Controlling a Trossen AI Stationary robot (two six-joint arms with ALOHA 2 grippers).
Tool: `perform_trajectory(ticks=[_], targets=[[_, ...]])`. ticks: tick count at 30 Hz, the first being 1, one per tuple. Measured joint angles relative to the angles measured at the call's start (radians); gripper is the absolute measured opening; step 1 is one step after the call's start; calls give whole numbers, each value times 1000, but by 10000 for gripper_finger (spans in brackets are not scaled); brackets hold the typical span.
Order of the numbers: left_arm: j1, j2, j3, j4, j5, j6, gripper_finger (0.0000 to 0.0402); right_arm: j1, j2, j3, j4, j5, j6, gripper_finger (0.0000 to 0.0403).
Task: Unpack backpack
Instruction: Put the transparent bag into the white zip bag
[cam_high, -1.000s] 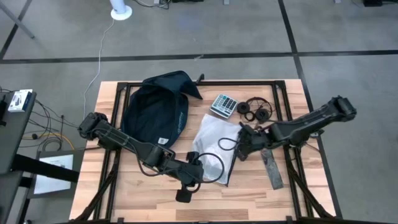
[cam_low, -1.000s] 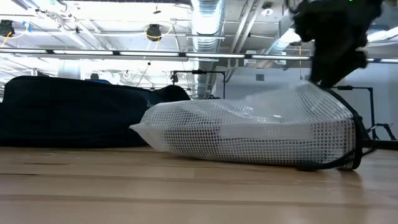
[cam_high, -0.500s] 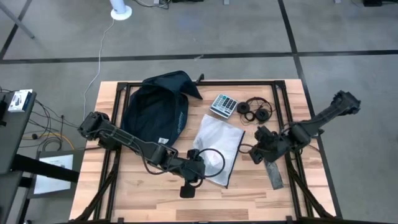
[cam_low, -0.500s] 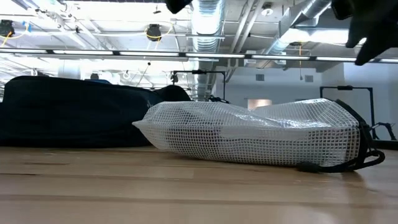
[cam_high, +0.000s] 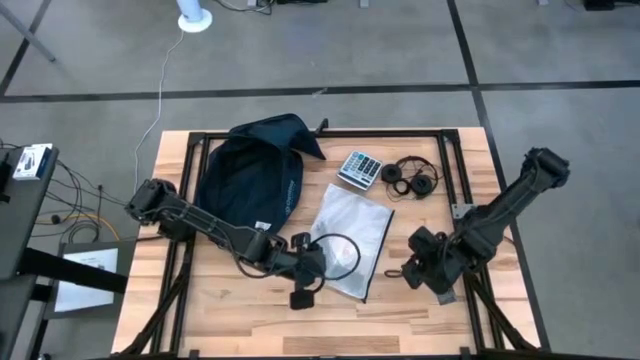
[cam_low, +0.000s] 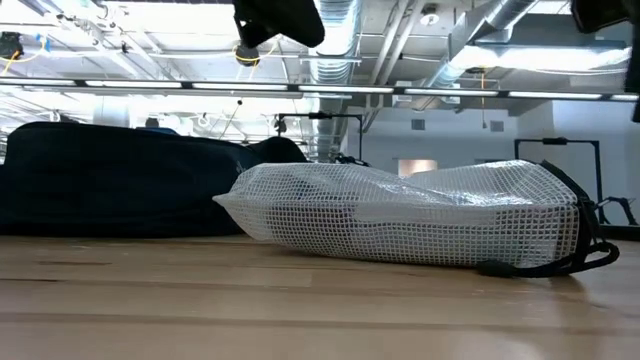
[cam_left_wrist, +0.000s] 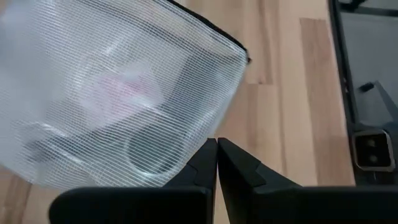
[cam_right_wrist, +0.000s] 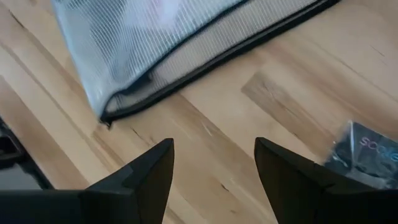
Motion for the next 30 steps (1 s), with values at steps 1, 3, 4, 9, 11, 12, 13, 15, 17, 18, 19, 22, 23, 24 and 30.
perform_trajectory(ticks=[1, 3, 4, 9, 11, 12, 13, 15, 17, 18, 19, 22, 23, 24, 30], targets=[[8, 0, 0, -3, 0, 0, 0, 13, 8, 0, -4, 0, 0, 214], [23, 0, 0, -22, 0, -1, 0, 37, 23, 0, -8, -5, 9, 214], [31, 0, 0, -30, 0, -2, 0, 47, 29, 0, -15, -15, 31, 214], [64, 0, 0, -43, 1, -4, 0, 84, 54, 0, -161, -123, 250, 214], [75, 0, 0, -28, 1, -4, 0, 92, 60, -1, -213, -154, 316, 214], [80, 0, 0, -24, 1, -3, 0, 92, 60, -1, -231, -175, 334, 214], [84, 0, 0, -24, 1, 1, 0, 89, 59, -4, -237, -195, 356, 214], [92, 0, 0, -22, 0, 7, 0, 82, 59, -12, -249, -225, 407, 214], [100, 0, 0, -16, 0, 15, 0, 73, 58, -30, -249, -261, 447, 215], [102, 0, 0, -11, 0, 18, 0, 66, 58, -46, -238, -288, 458, 217], [104, 0, 0, -10, 0, 18, 0, 60, 59, -67, -218, -318, 463, 219], [107, 0, 0, -6, 0, 24, 0, 47, 59, -129, -128, -395, 465, 234], [107, 0, 0, -6, -1, 32, 0, 42, 59, -148, -101, -409, 465, 240], [107, 0, 0, -6, -1, 39, 0, 41, 59, -163, -84, -417, 467, 245], [107, -2, -45, 52, -1, 48, 0, 61, 59, -187, -37, -425, 548, 261]])
